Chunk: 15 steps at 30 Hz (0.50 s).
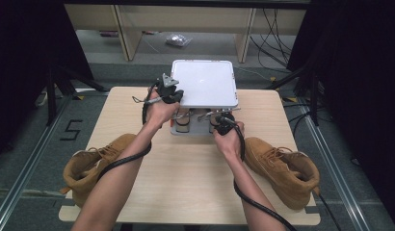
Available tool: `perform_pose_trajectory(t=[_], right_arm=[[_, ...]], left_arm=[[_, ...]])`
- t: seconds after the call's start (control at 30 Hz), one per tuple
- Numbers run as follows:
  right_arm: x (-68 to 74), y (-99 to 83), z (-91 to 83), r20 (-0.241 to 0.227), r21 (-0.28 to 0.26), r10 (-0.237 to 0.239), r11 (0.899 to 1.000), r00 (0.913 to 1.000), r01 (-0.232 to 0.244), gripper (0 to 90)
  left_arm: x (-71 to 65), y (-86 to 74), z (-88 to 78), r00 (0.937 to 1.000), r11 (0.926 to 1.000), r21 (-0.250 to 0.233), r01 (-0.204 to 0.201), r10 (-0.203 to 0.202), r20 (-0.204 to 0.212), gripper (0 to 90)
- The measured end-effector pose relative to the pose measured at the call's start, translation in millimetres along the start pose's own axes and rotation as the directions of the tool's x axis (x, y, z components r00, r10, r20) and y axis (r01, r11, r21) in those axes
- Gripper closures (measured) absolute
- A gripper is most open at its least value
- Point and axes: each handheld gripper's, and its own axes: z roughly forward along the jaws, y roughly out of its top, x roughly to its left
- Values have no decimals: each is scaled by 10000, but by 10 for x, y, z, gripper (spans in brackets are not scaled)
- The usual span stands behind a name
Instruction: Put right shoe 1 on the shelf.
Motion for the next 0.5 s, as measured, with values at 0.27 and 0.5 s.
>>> perform_pose_trajectory(t=[0.27, 0.5], right_arm=[[10, -5, 14, 64, -130, 37, 9999, 10000, -36, 900], [32, -32, 39, 62, -359, -46, 9993, 10000, 48, 873]], left_arm=[[-5, 2, 1, 10000, 10000, 21, 49, -49, -18, 896], [-13, 1, 5, 9999, 9999, -59, 114, -114, -15, 896]])
